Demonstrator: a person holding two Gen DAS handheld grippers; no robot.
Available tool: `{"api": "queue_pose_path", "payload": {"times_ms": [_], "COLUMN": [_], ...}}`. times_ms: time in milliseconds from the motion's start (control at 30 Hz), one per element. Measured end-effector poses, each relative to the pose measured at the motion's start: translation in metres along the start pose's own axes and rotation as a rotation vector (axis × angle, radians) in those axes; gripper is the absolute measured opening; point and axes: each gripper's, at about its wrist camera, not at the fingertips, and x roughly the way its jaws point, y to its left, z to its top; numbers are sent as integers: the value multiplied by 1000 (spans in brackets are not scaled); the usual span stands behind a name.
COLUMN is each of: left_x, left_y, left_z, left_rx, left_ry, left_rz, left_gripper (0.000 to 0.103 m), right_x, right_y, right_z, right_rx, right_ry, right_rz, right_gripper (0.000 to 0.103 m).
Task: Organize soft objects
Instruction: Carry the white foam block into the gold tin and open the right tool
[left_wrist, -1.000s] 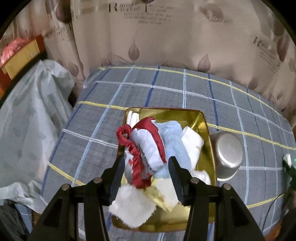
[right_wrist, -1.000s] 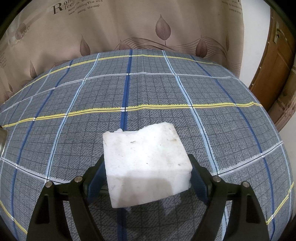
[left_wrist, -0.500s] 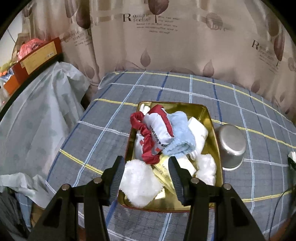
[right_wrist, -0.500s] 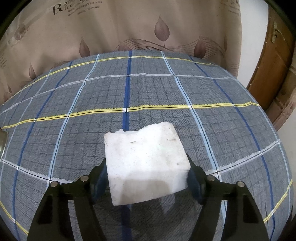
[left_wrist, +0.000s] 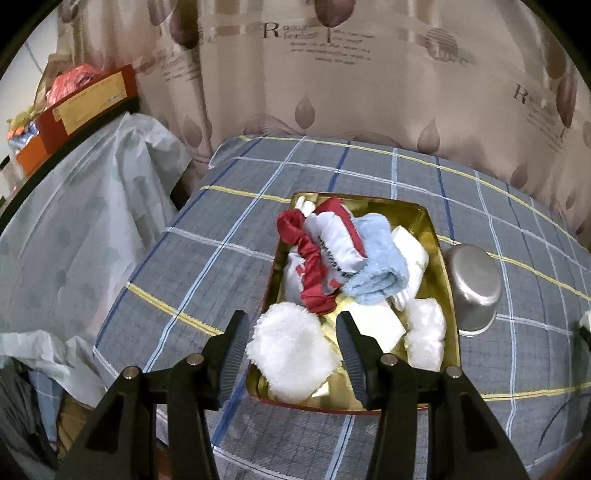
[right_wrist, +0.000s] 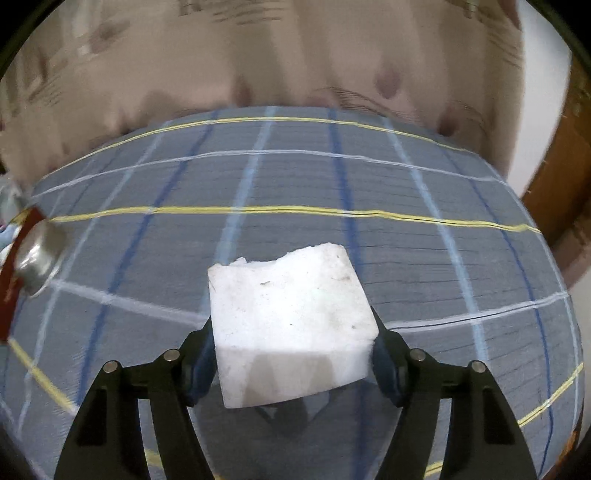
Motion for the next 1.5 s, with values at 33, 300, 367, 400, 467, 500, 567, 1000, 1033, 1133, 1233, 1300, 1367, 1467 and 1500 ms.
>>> {"api": "queue_pose_path", "payload": {"times_ms": [33, 300, 367, 400, 467, 500, 567, 1000, 1033, 1133, 1233, 1300, 1367, 1467, 1500], "left_x": [0, 3, 3, 3, 3, 3, 4, -3, -4, -5, -3, -4, -5, -4, -3], "left_y": [2, 15, 16, 17, 18, 19, 21, 44, 46, 52, 58, 61, 64, 68, 69], "left_z": [0, -6, -7, -8, -10, -11, -12, -17, -17, -16, -16, -16, -16, -16, -16], "left_rx": [-8, -53, -62, -64, -66, -69, -73, -130, -133, -151, -154, -165, -174, -190, -192], "left_ry": [3, 23, 30, 32, 37, 36, 39, 28, 26, 29, 38, 35, 30, 33, 36], "left_rz": [-1, 9, 8, 15, 25, 40, 54, 117, 125, 125, 135, 136, 142, 141, 143], "left_gripper": [50, 50, 50, 50, 50, 50, 50, 50, 50, 50, 50, 50, 50, 50, 50], "right_x": [-2, -17, -22, -25, -31, -33, -37, -65, -65, -64, -57, -50, -44, -34, -29], "right_y": [6, 85, 108, 120, 148, 157, 181, 318, 329, 355, 376, 387, 396, 408, 412], "right_z": [1, 0, 1, 1, 3, 3, 5, 9, 10, 10, 9, 10, 10, 9, 9], "right_rx": [-11, -127, -168, -188, -234, -248, -289, -508, -522, -554, -571, -571, -575, -573, -575], "right_ry": [-1, 28, 33, 29, 23, 19, 12, -33, -34, -42, -31, -11, -5, 14, 14], "right_rz": [12, 187, 223, 241, 279, 295, 333, 495, 507, 509, 499, 493, 471, 459, 443], "right_gripper": [67, 68, 68, 68, 68, 68, 68, 68, 68, 68, 68, 68, 68, 68, 68]}}
